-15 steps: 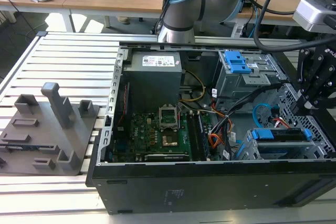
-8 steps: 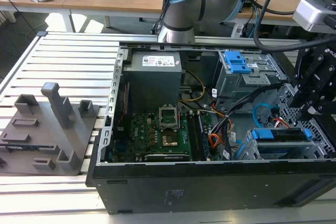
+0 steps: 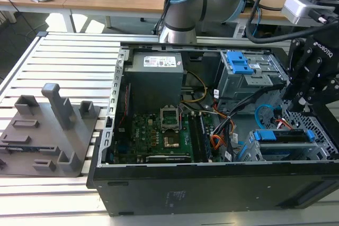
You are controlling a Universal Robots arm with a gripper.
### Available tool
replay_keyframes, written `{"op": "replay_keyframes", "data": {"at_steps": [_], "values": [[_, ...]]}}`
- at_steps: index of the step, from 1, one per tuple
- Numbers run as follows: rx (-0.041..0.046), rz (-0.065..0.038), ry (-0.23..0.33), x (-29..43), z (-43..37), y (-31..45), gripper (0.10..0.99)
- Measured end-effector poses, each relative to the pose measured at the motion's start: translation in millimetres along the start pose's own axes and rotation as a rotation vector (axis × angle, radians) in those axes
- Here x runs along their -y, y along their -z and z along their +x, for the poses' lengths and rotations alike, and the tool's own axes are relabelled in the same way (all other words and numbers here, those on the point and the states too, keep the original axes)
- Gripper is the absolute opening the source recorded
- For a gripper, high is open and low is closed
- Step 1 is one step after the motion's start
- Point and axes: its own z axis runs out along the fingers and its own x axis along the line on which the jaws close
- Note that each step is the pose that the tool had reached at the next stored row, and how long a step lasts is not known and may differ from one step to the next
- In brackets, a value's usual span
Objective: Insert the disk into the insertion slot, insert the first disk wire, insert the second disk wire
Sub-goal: 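Insert the second disk wire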
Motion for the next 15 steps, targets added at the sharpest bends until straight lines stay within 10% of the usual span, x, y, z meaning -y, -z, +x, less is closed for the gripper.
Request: {"op": "replay_keyframes", "data": {"at_steps": [10, 15], "values": [[-0.0040, 0.004, 0.086, -14.1, -1.0, -17.0, 0.361], [-0.0234, 0.004, 0.093, -14.0, -1.0, -19.6, 0.361]]}}
